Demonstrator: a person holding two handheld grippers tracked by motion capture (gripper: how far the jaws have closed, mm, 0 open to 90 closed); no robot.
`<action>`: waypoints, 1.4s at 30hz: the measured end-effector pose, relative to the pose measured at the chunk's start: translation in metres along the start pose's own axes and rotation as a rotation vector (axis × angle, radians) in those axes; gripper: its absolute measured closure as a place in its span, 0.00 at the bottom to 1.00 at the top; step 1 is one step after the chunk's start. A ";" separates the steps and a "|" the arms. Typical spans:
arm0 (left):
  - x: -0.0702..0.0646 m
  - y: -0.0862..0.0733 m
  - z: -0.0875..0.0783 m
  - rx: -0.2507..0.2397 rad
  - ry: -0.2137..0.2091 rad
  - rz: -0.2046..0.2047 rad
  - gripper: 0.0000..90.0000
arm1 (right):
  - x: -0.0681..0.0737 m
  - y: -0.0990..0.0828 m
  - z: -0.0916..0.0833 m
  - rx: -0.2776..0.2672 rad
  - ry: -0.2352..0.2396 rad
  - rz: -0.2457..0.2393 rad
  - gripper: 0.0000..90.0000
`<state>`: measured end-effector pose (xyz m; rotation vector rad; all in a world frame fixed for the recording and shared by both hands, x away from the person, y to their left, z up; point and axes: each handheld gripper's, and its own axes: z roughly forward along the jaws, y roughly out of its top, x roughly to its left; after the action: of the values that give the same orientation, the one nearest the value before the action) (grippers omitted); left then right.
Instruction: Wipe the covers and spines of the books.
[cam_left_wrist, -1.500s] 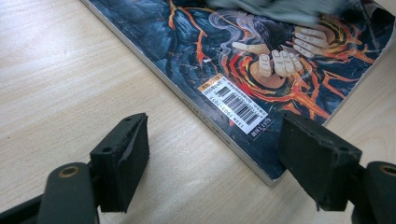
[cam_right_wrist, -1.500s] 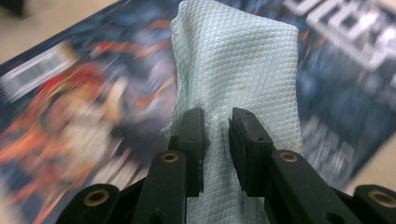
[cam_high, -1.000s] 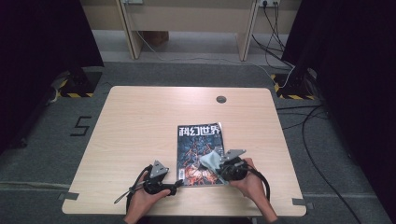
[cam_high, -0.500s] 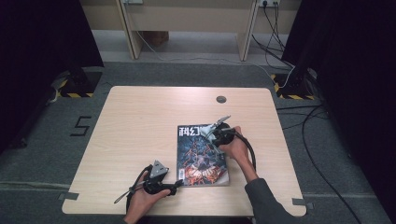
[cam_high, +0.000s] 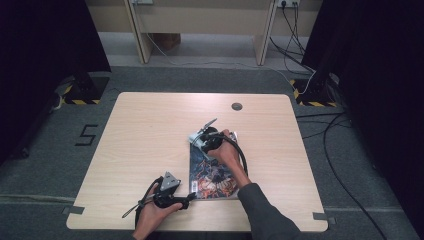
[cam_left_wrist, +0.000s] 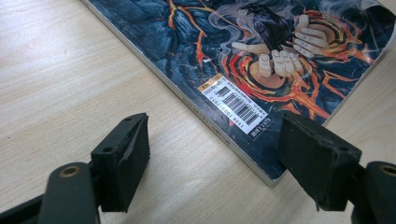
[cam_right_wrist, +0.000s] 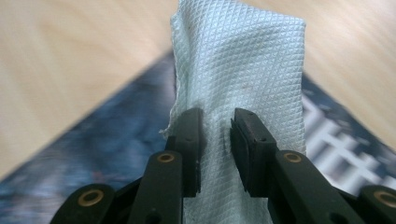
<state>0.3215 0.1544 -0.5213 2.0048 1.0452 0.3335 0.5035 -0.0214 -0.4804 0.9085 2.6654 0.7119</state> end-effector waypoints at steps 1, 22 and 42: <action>0.000 0.000 0.000 0.000 0.000 0.000 0.27 | 0.004 0.000 0.000 0.000 0.008 -0.020 0.81; 0.000 -0.001 -0.001 -0.002 -0.001 -0.003 0.26 | 0.060 -0.082 -0.049 -0.060 0.127 -0.112 0.75; 0.000 -0.001 -0.001 -0.002 -0.001 -0.002 0.26 | 0.050 -0.092 -0.049 -0.101 0.022 -0.045 0.52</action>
<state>0.3203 0.1550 -0.5214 2.0015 1.0456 0.3320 0.3993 -0.0716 -0.4895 0.8163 2.6333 0.8423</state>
